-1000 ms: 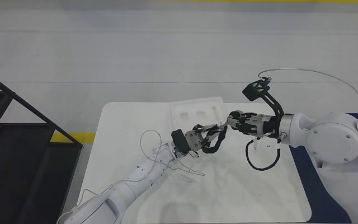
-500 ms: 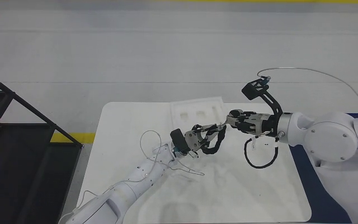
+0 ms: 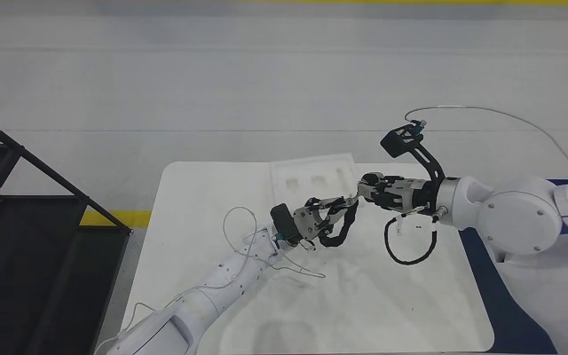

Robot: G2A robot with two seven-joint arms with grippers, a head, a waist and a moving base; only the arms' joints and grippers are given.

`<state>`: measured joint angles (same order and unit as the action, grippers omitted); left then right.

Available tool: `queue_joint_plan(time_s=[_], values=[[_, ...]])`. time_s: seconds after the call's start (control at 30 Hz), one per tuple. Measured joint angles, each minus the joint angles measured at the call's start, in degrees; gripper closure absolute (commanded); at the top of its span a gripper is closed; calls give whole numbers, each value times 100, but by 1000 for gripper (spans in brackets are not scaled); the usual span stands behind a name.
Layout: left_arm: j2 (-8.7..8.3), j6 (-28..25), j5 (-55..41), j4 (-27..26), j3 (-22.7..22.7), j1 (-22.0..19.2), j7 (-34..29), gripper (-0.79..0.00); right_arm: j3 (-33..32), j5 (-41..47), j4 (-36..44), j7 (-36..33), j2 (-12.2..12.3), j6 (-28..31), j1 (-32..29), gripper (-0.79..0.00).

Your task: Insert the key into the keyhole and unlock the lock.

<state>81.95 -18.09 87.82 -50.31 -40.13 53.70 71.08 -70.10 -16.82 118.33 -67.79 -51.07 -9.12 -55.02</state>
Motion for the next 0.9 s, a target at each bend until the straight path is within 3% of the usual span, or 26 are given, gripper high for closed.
queue_joint_plan(time_s=[0.63,0.9], values=[[242,-356,-676,201,83,217,224,0,-151,-611,485,227,47,-314,-134,0],[248,-363,-684,206,88,217,231,0,-215,-685,590,231,62,-397,-248,0]])
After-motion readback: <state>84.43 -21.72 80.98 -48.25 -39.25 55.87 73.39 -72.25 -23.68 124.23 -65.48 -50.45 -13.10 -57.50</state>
